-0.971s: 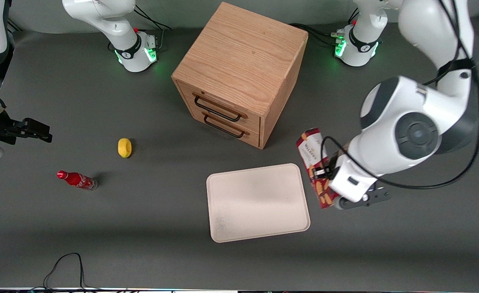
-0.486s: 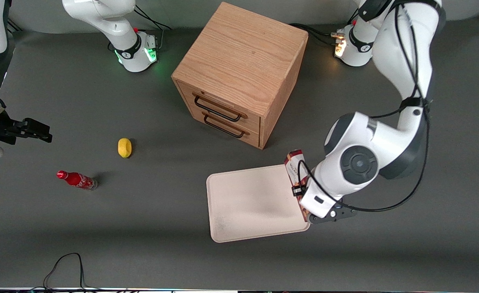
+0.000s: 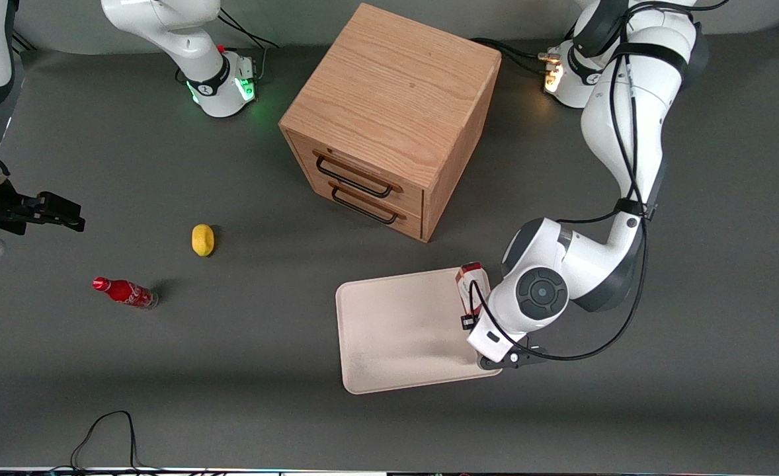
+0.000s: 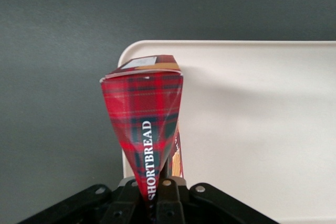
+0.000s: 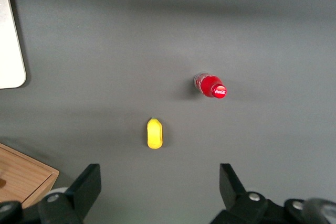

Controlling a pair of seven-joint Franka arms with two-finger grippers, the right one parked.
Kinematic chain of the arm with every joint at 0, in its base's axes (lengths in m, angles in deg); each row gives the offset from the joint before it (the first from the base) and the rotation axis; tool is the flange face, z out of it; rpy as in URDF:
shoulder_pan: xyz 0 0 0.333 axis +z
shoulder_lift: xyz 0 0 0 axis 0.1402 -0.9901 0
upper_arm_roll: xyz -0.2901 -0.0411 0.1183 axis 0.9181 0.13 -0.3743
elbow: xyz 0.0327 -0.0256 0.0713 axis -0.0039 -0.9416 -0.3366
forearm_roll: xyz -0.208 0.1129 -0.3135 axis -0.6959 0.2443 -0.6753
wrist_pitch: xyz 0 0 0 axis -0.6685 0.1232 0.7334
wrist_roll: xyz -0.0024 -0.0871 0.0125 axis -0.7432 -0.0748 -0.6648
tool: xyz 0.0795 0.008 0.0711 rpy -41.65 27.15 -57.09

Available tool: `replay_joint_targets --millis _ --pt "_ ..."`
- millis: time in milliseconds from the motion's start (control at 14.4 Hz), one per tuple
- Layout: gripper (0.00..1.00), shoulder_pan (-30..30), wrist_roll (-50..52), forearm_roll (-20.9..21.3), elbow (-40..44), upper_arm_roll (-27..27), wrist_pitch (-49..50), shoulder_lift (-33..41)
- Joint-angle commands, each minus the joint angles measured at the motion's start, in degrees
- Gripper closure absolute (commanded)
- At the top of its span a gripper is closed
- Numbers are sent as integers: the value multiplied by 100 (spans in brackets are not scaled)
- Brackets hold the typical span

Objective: Place red cookie box on tray
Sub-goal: 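Lower the cookie box upright onto the tray's corner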

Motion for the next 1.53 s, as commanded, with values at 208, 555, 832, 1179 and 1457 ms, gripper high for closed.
replay_joint_targets --millis 208,555,832,1179,1457 --pt "100 -30 -108 70 -111 -108 -276 -57" --pt "100 -30 -108 61 -111 -143 -285 -110" --pt "0 -30 -90 61 -155 -143 -285 -101" --pt "0 -22 -55 79 -155 -143 -241 -49" --pt "0 162 -90 88 -155 -143 -40 161"
